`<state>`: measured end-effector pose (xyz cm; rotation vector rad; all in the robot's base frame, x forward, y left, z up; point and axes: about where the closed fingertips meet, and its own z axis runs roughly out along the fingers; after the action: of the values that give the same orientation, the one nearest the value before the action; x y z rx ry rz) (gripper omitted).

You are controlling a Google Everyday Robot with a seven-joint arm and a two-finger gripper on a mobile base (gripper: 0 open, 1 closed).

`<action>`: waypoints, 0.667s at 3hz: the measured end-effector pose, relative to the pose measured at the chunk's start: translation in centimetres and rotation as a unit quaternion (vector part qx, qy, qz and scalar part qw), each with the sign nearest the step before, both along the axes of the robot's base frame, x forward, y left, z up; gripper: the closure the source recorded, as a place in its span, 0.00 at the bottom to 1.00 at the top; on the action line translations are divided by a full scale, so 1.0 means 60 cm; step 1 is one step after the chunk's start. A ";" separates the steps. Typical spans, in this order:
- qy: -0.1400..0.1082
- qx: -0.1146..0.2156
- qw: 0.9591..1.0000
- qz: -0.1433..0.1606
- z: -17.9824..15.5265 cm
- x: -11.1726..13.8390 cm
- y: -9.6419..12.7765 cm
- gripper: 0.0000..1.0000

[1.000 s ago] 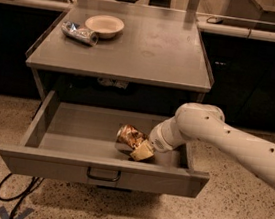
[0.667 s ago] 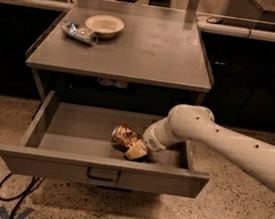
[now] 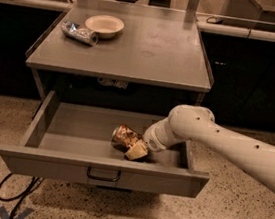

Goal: Place orange can into top drawer

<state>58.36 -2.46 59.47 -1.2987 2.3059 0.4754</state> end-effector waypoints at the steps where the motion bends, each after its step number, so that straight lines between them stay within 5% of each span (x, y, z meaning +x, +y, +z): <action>1: 0.000 0.000 1.000 0.000 0.000 0.000 0.000 0.35; 2: 0.000 0.000 1.000 0.000 0.000 0.000 0.000 0.12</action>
Offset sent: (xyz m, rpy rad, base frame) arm 0.0000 0.0000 0.0000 0.0000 0.0000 0.0000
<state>58.36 -2.46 59.47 -1.2988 2.3060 0.4755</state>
